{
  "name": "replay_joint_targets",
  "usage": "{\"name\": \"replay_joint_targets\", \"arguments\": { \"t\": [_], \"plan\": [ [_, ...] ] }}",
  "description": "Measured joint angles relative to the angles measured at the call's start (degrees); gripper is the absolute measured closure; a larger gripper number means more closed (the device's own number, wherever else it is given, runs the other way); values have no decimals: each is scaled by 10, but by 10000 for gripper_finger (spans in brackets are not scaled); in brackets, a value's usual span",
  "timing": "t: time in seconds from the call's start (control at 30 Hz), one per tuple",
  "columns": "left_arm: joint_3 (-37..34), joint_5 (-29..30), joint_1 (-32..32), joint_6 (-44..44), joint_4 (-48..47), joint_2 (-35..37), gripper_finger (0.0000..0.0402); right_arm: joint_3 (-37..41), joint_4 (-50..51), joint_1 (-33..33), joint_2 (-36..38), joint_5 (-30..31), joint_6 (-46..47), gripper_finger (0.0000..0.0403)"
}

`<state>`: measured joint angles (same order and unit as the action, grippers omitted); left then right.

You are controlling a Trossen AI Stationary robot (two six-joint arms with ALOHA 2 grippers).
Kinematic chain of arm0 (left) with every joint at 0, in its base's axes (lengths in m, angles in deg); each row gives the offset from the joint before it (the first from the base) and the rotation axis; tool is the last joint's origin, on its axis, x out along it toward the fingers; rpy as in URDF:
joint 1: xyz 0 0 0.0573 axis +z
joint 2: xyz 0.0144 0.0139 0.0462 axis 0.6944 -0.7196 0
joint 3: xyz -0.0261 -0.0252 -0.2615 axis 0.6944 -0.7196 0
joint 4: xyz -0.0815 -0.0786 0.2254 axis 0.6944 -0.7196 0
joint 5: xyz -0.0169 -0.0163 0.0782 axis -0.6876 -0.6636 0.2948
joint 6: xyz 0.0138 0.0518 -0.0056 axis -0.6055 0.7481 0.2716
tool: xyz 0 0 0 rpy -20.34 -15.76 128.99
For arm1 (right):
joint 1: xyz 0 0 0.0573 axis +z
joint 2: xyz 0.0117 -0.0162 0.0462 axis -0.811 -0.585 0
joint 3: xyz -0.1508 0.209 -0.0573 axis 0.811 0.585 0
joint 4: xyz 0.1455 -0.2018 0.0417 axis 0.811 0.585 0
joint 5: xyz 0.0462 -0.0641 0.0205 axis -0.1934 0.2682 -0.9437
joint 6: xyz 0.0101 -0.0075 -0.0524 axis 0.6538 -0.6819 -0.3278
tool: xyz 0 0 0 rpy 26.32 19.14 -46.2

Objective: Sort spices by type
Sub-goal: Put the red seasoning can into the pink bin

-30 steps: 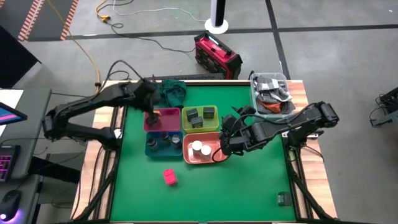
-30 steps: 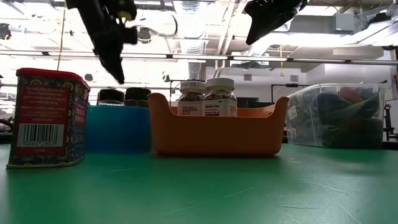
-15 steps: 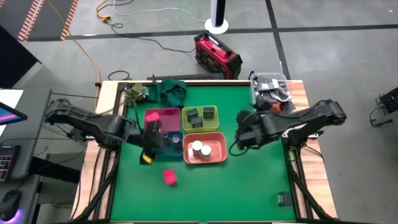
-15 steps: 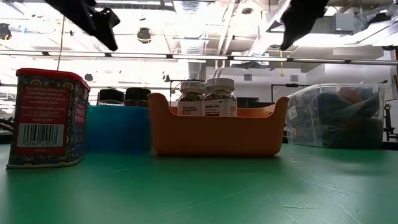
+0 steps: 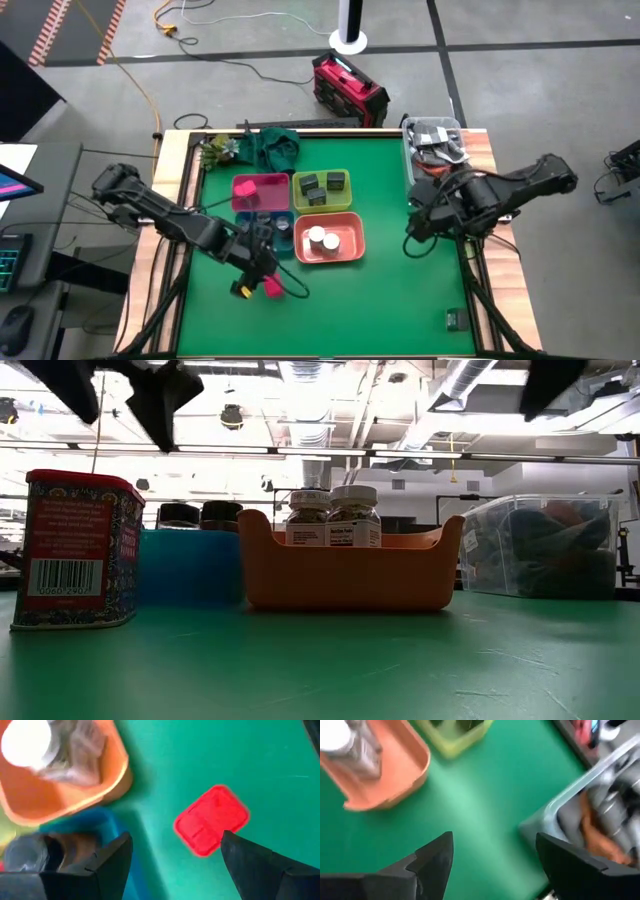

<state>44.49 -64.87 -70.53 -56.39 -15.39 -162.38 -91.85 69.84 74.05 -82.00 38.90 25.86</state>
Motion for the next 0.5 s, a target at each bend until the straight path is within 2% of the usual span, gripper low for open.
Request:
{"name": "replay_joint_targets", "arguments": {
  "t": [0.17, 0.33, 0.5],
  "plan": [
    [45, -31, -3, 63, -17, -48, 111, 51, 1, 39, 2, -30, 61, 86],
    [55, -103, 7, 104, -34, -93, 111, 88, -32, 76, 1, -36, 105, 86],
    [55, -117, 9, 152, -39, -118, 111, 99, -62, 110, -2, -42, 149, 86]
  ]
}}
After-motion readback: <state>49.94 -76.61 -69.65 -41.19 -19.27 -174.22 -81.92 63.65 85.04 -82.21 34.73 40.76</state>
